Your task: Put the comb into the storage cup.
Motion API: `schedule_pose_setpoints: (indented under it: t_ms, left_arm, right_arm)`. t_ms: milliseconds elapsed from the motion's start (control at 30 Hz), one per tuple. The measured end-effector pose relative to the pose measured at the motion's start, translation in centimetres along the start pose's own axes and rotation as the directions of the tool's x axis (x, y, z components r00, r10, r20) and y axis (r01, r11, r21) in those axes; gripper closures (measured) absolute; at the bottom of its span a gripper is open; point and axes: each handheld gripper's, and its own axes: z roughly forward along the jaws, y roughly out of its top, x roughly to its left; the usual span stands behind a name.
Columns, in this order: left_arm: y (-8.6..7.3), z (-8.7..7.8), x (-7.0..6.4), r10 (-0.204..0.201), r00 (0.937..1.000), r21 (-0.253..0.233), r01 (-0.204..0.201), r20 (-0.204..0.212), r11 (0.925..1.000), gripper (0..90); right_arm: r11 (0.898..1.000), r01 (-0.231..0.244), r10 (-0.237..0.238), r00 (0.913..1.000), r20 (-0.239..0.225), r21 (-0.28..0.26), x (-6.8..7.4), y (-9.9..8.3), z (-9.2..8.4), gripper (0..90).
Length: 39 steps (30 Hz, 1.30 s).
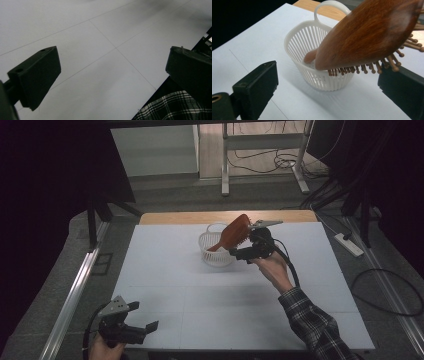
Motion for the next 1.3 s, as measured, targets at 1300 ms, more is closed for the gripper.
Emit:
schedule_pose_setpoints:
  t_ms: [1300]
  left_arm:
    - [0.0, -0.1, 0.1, -0.005, 0.9999, -0.006, 0.005, 0.012, 1.0, 0.3]
  right_arm:
    - [0.995, 0.093, -0.094, 0.995, 0.034, 0.025, 1.0, -1.8, -1.3, 0.0]
